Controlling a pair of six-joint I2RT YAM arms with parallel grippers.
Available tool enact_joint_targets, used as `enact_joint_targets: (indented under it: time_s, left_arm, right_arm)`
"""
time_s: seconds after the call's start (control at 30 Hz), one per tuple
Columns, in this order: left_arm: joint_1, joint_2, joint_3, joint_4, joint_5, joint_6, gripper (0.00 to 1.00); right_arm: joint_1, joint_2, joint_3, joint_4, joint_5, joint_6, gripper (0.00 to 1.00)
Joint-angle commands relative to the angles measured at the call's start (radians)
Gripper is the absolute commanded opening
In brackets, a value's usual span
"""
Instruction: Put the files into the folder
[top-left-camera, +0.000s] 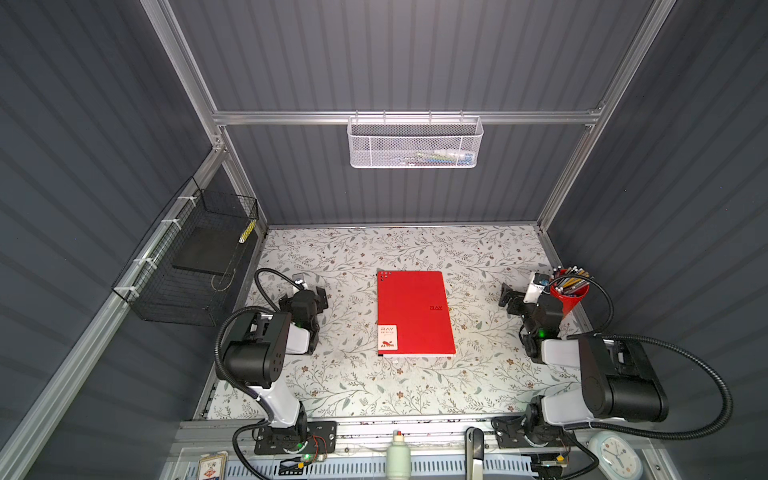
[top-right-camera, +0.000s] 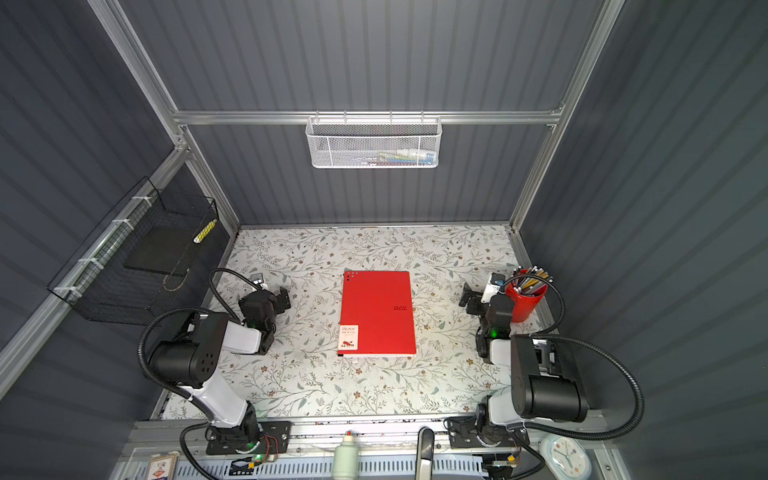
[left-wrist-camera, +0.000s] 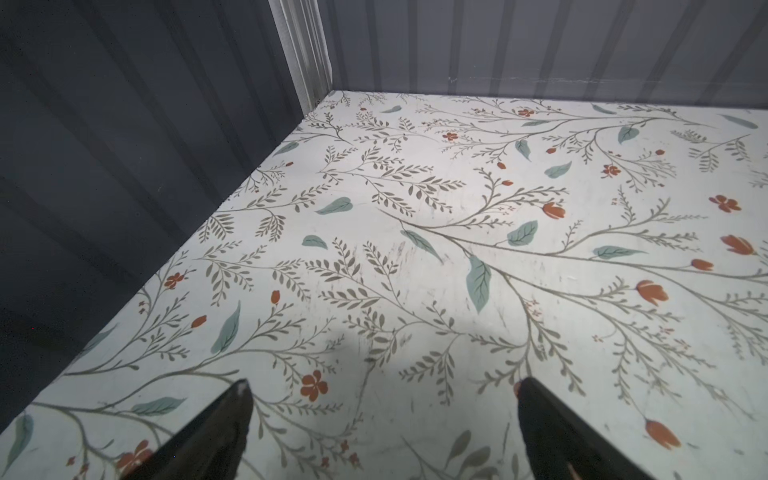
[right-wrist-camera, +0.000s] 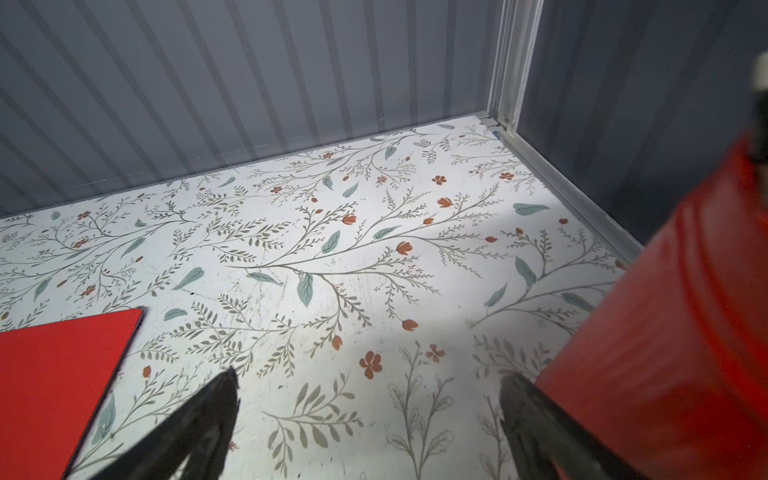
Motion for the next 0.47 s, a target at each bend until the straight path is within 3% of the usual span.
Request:
enact_joint_targets:
  time_s: [0.0,0.43]
  left_arm:
    - [0.002,-0.005,0.002,-0.003,0.015,0.007,1.0]
    - [-0.006,0.003,0.008,0.001,0.006,0.018,1.0]
  right_arm:
    - [0.009,-0.004,0.023,0.008,-0.01,-0.032,0.99]
    - [0.011,-0.007,0.031,-0.008,-0.026,-0.04,0.99]
